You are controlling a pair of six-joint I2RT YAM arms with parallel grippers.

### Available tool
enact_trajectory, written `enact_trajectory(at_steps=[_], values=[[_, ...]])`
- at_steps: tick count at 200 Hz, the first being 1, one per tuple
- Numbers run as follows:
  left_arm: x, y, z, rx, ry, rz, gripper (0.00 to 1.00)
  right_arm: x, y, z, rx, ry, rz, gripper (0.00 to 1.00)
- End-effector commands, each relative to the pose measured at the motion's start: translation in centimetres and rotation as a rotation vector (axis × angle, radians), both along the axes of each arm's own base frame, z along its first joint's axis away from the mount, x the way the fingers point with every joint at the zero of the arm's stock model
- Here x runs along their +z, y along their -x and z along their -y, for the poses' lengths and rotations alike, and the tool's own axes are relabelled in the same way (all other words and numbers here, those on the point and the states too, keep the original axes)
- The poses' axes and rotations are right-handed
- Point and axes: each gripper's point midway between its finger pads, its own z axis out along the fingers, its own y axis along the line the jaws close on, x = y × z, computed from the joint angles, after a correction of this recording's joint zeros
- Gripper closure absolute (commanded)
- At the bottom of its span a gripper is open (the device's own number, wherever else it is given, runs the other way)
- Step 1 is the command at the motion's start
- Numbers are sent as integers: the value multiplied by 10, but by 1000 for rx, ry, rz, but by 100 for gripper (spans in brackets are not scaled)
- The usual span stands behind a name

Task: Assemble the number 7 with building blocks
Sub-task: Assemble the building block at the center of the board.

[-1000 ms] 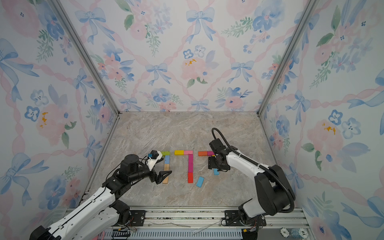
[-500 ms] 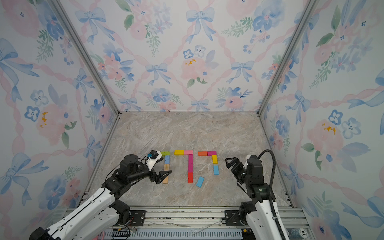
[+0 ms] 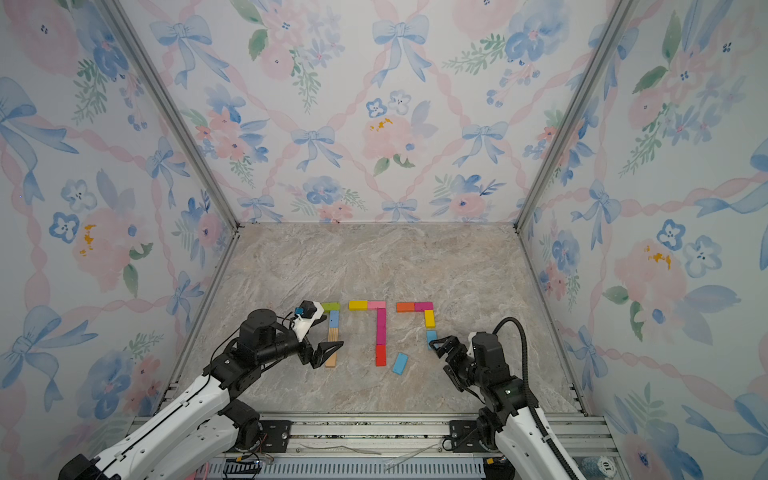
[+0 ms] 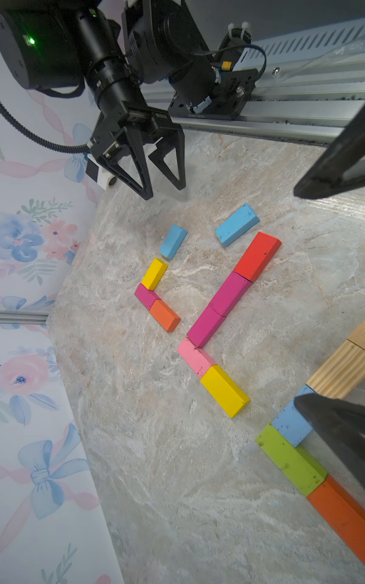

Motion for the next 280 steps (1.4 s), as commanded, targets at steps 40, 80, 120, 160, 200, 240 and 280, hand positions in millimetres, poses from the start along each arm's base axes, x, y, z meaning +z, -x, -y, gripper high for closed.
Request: enact_trajectory(at_steps=[40, 80, 120, 160, 200, 240, 280], values=[[1, 1, 1, -11, -6, 10, 2, -11, -8, -10, -22, 33, 12, 2], [1, 1, 1, -10, -6, 9, 2, -16, -12, -12, -18, 46, 9, 1], [0, 1, 1, -12, -6, 7, 2, -26, -22, -7, -39, 78, 21, 0], [0, 1, 1, -12, -6, 6, 2, -31, -30, -1, -40, 99, 11, 3], [-1, 1, 2, -13, -8, 3, 2, -30, -36, 3, -42, 94, 11, 5], [-2, 1, 2, -13, -11, 0, 2, -32, -39, -3, -21, 78, 0, 5], [-2, 1, 1, -12, -13, -1, 2, -33, -43, -8, -4, 74, -4, 6]])
